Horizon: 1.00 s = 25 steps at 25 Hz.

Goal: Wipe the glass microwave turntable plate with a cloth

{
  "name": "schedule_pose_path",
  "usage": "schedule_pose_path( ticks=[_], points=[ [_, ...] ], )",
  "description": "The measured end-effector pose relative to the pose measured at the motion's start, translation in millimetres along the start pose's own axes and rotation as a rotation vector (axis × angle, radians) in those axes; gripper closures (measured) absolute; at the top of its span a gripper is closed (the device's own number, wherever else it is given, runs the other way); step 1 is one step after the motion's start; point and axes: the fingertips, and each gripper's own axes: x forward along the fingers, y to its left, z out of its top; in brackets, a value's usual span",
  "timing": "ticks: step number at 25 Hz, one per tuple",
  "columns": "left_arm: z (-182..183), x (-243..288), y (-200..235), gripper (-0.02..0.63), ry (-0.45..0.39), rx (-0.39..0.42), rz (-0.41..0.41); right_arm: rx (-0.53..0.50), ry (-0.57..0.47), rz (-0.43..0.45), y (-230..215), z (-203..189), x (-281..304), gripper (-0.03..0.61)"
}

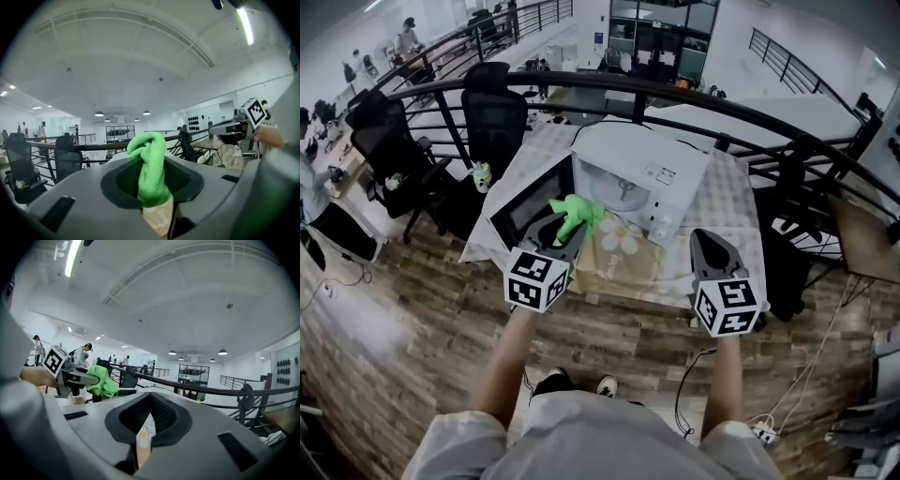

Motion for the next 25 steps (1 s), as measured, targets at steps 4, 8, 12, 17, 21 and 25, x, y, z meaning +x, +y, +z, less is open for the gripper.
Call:
schedule_pose_path(
  ticks=[4,8,12,17,21,25],
  points=[
    [-16.0,22.8,14.9,0.488,0.033,-0.035,-0.015,0.031,0.007,-0.006,0.0,-7.3,20.2,0.565],
    [-35.7,52.0,38.8,0.488,0.058,-0.072,-0.048,0.063,0.045,-0.028,5.4,-17.8,53.0,0.566],
    [-59.2,90.8,70.8,0.488,0.106,-0.070,-0.066,0.057,0.111,-0.045,17.8,-34.6,92.4,0.566],
    [-80.6,142.1,100.5,0.488,0.131,-0.058,-0.144,0.066,0.172,-0.090,26.1,-51.4,139.8,0.566],
    [-101.2,185.6,115.4,0.486,0.117,-0.088,-0.210,0.091,0.221,-0.122,26.7,-80.3,168.5,0.566],
    [-129.9,226.0,123.6,0.488,0.116,-0.057,-0.218,0.189,0.229,-0.097,26.3,-106.7,190.7,0.563]
  ],
)
